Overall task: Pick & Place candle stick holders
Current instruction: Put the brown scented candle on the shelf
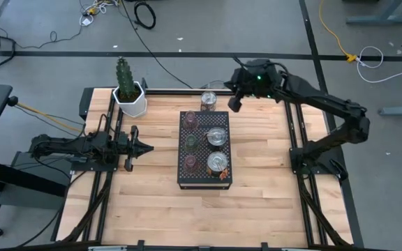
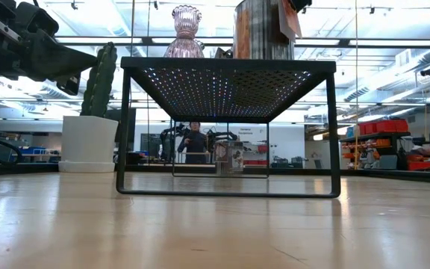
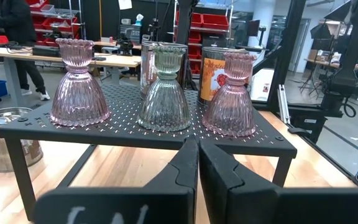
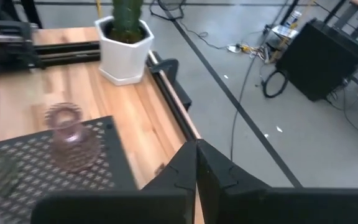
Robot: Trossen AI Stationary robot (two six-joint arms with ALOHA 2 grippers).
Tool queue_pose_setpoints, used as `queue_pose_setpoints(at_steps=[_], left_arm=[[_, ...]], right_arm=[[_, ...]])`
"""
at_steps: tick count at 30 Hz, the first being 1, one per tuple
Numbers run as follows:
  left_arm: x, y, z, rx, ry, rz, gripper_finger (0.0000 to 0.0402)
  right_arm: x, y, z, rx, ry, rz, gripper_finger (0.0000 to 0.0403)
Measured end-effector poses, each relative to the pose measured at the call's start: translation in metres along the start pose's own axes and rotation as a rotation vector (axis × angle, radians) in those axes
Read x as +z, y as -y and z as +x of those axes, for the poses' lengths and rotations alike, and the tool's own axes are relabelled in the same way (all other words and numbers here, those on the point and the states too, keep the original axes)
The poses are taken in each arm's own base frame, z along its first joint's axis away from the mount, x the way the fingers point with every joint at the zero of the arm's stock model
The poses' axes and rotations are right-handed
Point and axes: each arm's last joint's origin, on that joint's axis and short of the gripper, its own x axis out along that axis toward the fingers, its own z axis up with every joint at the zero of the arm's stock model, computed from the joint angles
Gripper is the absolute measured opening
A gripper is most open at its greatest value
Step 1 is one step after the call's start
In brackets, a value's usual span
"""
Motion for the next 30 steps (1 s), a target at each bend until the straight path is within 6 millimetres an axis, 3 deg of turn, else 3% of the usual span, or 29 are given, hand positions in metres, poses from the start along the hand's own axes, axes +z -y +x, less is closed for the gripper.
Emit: queue_pose_setpoints(at_steps=[8,19,30], left_arm=[[0.000,0.000,0.000,0.000,0.000,0.000,0.0018],[0.000,0.000,0.000,0.000,0.000,0.000,0.0018],[0.000,0.000,0.000,0.000,0.000,0.000,0.0018]], right_arm=[[-0.011,0.031,0.025,-0.011,-0.073,0.055,0.0011],[-0.029,0.082,0.031,-0.027,-0.103,0.128,0.0011],[-0.028,0.097,0.030,-0.079,-0.050,0.174,0.0011]])
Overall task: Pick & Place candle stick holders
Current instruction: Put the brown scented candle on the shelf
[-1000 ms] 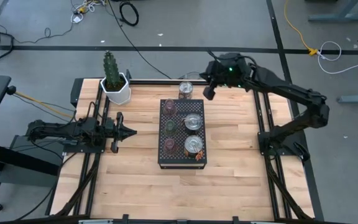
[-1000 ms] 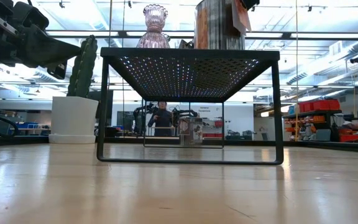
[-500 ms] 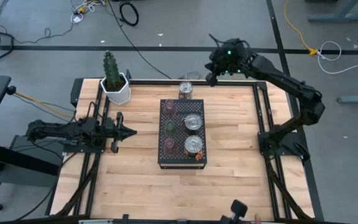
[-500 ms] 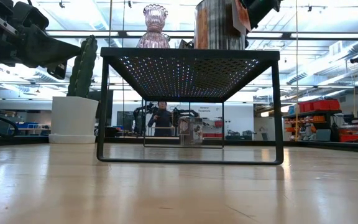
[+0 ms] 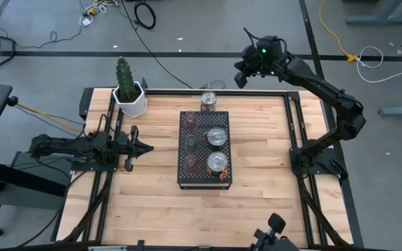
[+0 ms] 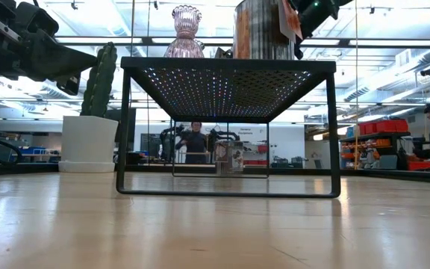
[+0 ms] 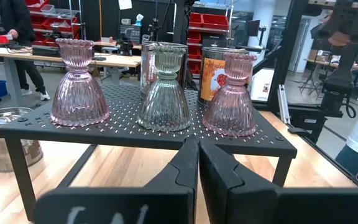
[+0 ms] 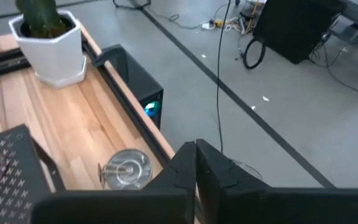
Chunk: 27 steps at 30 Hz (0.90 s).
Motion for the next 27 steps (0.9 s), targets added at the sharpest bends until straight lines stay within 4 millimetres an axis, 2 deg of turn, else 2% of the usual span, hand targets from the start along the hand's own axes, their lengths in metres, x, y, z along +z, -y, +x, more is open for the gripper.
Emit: queue_pose_setpoints(at_steps=[8,11,15,23,27], left_arm=[[0.000,0.000,0.000,0.000,0.000,0.000,0.0018],[0.000,0.000,0.000,0.000,0.000,0.000,0.0018],[0.000,0.000,0.000,0.000,0.000,0.000,0.0018],[0.000,0.000,0.000,0.000,0.000,0.000,0.0018],[0.000,0.000,0.000,0.000,0.000,0.000,0.0018]], right_arm=[[0.008,0.002,0.000,-0.022,0.088,0.000,0.0011],[0.012,0.002,-0.001,-0.024,0.119,0.051,0.0011],[0.020,0.003,-0.007,-0.022,0.150,0.112,0.0011],[0.036,-0.006,-0.018,0.000,0.215,0.093,0.0011],[0.041,-0.008,-0.012,0.010,0.204,0.114,0.0011]])
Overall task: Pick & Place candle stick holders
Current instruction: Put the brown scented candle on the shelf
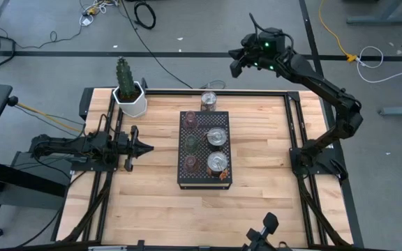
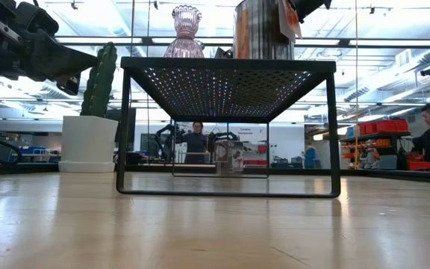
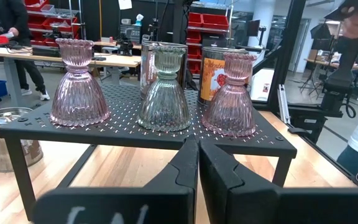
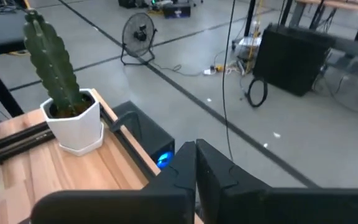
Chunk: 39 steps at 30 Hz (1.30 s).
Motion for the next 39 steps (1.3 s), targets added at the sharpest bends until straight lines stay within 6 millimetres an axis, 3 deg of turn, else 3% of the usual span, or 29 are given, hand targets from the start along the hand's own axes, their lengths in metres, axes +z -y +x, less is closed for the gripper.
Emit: queue_pose_setpoints(at_steps=[8,16,29,39], left_arm=[[0.000,0.000,0.000,0.000,0.000,0.000,0.0018],[0.000,0.000,0.000,0.000,0.000,0.000,0.0018],[0.000,0.000,0.000,0.000,0.000,0.000,0.0018],[0.000,0.000,0.000,0.000,0.000,0.000,0.0018]], right_arm=[[0.000,0.002,0.029,0.010,-0.157,0.018,0.0016],[-0.009,-0.004,0.060,0.030,-0.256,0.016,0.0053],[-0.031,-0.025,0.092,0.081,-0.346,-0.025,0.0155],[-0.036,-0.024,0.091,0.096,-0.390,-0.115,0.0258]])
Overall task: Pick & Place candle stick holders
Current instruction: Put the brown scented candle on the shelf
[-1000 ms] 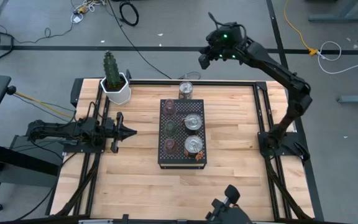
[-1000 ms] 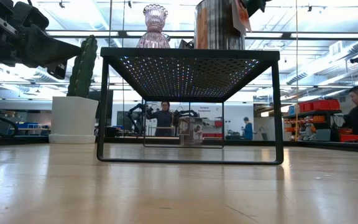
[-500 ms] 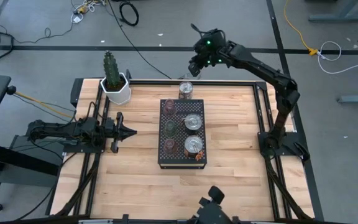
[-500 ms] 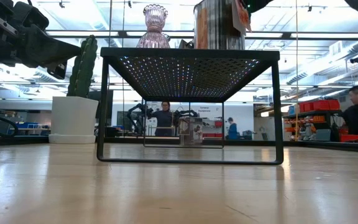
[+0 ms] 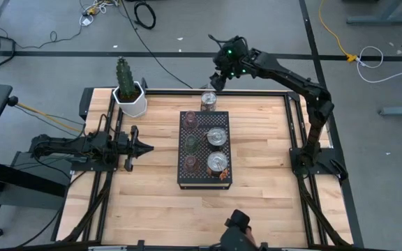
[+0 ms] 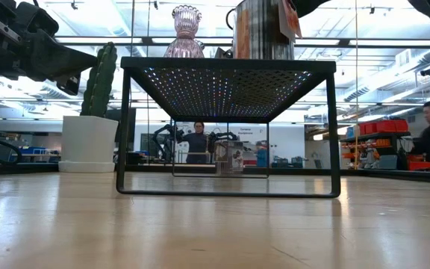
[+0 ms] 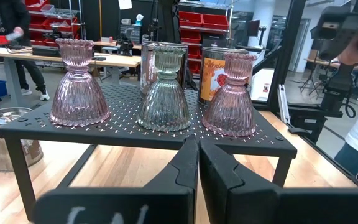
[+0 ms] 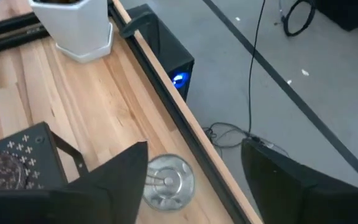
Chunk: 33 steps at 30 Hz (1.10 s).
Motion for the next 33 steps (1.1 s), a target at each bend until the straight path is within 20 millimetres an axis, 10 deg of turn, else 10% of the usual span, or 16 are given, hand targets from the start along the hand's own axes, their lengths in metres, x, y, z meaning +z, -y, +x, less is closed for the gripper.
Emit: queue_pose_setpoints(at_steps=[13,33], left_arm=[[0.000,0.000,0.000,0.000,0.000,0.000,0.0018],[0.000,0.000,0.000,0.000,0.000,0.000,0.0018]], right_arm=[[-0.007,0.005,-0.001,-0.003,-0.067,0.020,0.0355],[-0.013,0.004,-0.001,0.002,-0.126,0.054,0.0399]])
